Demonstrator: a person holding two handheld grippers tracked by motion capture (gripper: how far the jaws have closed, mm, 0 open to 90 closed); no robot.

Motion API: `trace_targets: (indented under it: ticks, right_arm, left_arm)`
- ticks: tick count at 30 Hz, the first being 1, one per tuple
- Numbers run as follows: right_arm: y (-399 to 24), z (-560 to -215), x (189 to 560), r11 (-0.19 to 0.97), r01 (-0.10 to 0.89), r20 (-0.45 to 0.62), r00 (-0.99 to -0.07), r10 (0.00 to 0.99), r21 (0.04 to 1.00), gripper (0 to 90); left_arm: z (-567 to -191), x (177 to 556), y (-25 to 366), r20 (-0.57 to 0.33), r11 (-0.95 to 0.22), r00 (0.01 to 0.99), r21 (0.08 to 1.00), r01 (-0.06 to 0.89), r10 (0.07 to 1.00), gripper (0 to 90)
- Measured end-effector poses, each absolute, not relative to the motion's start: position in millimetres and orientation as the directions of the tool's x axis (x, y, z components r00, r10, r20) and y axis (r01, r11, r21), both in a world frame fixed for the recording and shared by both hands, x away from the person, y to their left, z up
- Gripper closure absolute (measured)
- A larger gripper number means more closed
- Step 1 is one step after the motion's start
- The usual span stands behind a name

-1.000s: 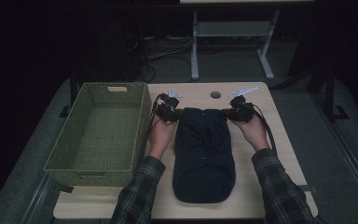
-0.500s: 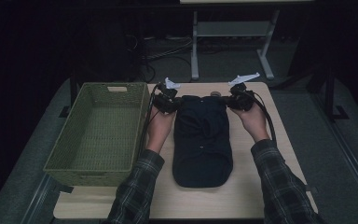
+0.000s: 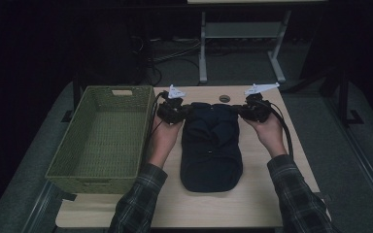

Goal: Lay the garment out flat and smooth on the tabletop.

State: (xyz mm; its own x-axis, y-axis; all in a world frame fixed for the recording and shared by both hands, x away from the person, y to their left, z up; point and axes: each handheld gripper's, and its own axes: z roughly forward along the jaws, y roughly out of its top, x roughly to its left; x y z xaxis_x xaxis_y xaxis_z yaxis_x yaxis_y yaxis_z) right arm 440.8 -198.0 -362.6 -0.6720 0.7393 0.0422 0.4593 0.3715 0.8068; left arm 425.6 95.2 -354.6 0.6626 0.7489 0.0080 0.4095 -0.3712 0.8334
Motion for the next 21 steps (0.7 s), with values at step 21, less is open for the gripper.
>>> trace_targets:
  ticks: [21]
  right_arm:
    - [-201.4,-377.6,383.8,0.382,0.468,0.088,-0.715,0.693,0.797,83.8]
  left_arm:
    - [-366.4,379.0,103.6,-0.036,-0.399,0.707,0.805,0.439,0.706,83.1]
